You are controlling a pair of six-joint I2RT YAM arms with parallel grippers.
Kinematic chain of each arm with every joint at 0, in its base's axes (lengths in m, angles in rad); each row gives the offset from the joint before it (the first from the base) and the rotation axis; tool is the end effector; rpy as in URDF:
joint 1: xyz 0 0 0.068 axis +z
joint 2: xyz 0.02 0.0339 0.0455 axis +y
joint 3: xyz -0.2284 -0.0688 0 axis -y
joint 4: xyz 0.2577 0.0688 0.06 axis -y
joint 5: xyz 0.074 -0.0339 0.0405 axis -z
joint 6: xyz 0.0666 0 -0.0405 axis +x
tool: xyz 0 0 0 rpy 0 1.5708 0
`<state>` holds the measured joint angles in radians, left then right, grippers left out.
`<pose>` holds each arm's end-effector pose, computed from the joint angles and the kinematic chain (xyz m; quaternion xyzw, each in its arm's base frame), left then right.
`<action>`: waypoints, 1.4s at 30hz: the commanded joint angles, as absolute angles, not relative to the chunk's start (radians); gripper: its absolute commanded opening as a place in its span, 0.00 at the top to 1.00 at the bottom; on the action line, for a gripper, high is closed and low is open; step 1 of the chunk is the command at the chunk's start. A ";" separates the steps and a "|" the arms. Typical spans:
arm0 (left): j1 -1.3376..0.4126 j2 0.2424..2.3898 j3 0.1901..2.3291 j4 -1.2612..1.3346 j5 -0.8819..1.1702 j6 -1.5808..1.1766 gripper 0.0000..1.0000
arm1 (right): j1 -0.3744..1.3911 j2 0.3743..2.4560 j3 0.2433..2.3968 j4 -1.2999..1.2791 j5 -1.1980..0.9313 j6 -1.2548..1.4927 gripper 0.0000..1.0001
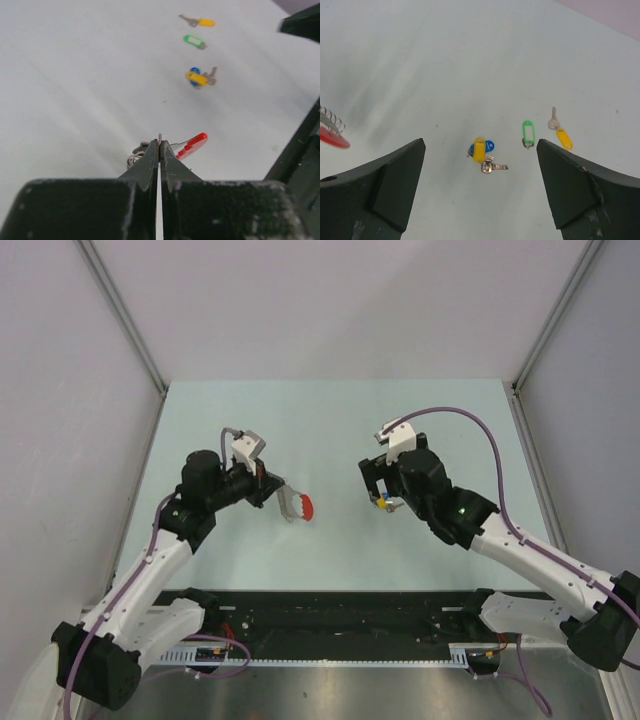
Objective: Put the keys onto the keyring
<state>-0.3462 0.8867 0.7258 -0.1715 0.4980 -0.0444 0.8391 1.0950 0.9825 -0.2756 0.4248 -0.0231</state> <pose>0.2384 -0.1198 0.2652 0.2600 0.7588 -0.3060 0.5128 0.2228 0.2070 0.2963 -0.2323 0.7864 0.0556 0.5697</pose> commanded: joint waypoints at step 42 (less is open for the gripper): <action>-0.192 1.002 0.782 0.054 0.088 -0.247 0.00 | 0.707 0.626 0.904 -0.529 0.540 0.023 0.00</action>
